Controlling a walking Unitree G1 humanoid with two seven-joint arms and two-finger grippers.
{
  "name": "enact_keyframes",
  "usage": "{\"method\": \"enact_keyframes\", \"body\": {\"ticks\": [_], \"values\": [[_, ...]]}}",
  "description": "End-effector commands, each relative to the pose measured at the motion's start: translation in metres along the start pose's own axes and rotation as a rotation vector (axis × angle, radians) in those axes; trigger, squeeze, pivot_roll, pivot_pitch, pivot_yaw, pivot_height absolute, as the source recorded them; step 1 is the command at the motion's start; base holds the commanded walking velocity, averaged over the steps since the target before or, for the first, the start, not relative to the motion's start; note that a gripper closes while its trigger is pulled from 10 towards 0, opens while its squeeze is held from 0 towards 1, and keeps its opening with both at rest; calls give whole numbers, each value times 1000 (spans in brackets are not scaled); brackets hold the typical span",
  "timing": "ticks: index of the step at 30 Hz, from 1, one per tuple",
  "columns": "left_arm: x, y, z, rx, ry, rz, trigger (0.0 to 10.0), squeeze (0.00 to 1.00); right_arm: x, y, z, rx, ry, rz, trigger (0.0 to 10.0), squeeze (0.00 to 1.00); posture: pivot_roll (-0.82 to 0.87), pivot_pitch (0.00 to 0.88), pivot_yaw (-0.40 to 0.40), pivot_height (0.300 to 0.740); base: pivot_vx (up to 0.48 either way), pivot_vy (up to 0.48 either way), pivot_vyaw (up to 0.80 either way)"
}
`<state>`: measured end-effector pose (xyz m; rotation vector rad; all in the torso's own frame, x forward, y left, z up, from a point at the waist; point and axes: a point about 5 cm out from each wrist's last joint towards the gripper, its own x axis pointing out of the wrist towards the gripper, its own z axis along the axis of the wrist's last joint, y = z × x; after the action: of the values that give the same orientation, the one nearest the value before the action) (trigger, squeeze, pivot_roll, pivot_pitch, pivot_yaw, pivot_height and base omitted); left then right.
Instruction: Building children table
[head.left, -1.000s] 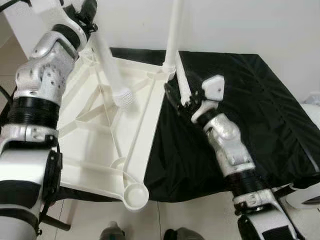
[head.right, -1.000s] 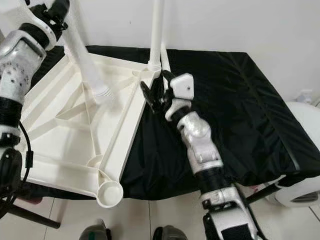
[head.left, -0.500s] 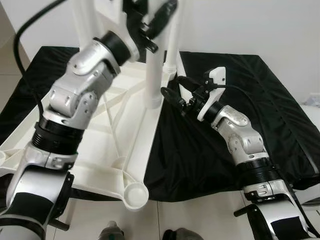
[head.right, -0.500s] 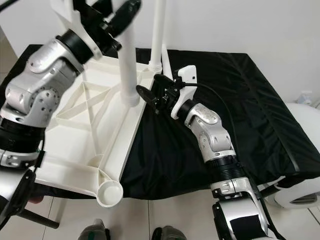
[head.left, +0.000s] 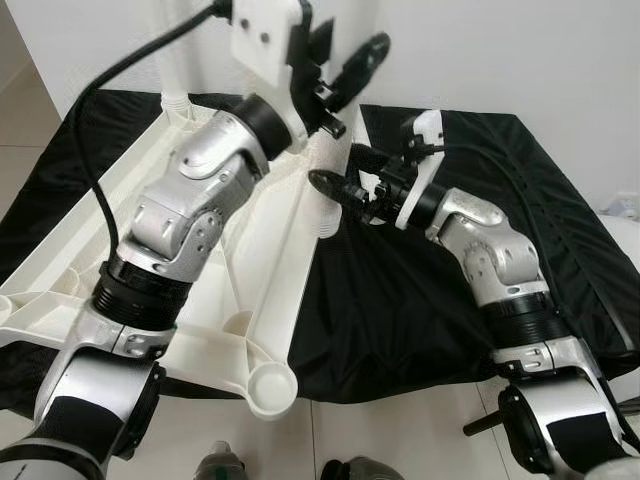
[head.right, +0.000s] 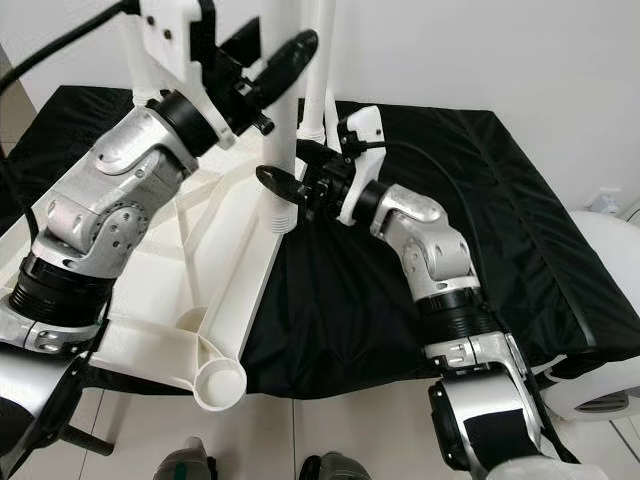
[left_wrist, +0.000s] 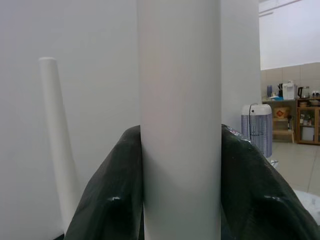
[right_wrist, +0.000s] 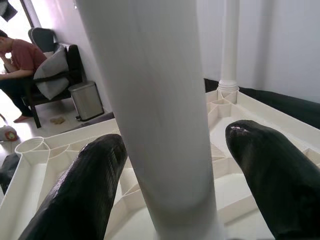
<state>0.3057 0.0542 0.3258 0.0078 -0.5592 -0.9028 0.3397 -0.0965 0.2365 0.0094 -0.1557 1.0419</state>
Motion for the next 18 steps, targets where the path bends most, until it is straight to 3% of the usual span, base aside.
{"method": "enact_keyframes", "body": {"ticks": [1,5,16,17,18], "values": [[2,-4,5,7,-14,-24,10000,0,3,0,-2,-21,18,13,10000,0,54,0,-77,740,0,0,0],[4,-4,5,5,-14,-22,10000,0,8,1,-8,-79,35,7,10000,0,59,0,-76,740,0,0,0],[7,-5,10,20,-27,-29,10000,0,16,0,-21,-120,47,-33,9882,0,67,0,-71,740,0,0,0],[7,-5,11,22,-29,-30,10000,0,18,-1,-21,-117,41,-48,8510,0,67,0,-69,740,0,0,0],[7,-6,11,23,-30,-31,10000,0,19,-2,-21,-110,32,-58,5843,0,68,0,-69,740,0,0,0]]}}
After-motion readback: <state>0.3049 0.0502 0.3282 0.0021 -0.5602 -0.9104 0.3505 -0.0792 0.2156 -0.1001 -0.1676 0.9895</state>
